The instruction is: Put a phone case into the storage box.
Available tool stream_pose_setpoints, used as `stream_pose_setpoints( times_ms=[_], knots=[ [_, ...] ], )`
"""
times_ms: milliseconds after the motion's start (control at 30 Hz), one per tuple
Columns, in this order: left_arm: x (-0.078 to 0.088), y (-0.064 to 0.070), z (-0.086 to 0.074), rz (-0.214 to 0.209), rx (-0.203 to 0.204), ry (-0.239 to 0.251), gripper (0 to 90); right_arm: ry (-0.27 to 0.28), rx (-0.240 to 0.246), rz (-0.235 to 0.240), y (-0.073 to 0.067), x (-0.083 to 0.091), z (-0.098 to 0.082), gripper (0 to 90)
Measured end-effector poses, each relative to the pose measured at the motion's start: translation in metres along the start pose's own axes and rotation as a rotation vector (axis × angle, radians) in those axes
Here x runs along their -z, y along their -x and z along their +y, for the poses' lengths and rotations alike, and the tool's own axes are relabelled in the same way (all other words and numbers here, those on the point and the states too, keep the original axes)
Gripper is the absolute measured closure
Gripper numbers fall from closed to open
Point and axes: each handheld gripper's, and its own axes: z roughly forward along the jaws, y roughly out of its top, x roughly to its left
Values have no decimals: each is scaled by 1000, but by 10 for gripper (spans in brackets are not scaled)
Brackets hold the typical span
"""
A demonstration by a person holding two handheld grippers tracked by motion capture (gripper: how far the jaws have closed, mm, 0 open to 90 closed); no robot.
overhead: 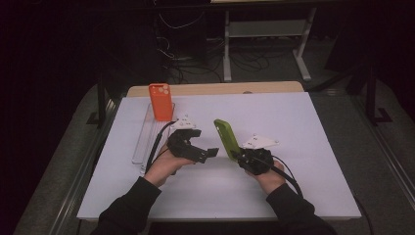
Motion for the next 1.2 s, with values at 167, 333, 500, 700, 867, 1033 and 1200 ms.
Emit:
stream_pose_setpoints(
  times_ms=[167, 333, 500, 700, 867, 1033, 1200],
  knots=[
    [-4, 0, 3, 19, 23, 34, 0, 12, -9, 34, -5, -2, 3, 756],
    [-8, 0, 3, 12, 50, 61, 0, 19, -19, 64, -12, -3, 4, 756],
    [-12, 2, 3, 8, 23, 54, 0, 42, -21, 89, -18, -5, 6, 756],
    [-14, 3, 3, 2, 36, 76, 0, 54, -16, 119, -24, -5, 7, 756],
    [-16, 4, 2, 0, 48, 98, 0, 52, -5, 127, -28, -7, 7, 756],
    [-17, 3, 1, 8, 67, 107, 0, 48, 4, 128, -31, -8, 7, 756],
    [-17, 4, 1, 26, 83, 116, 24, 39, 18, 128, -32, -9, 6, 755]
  ],
)
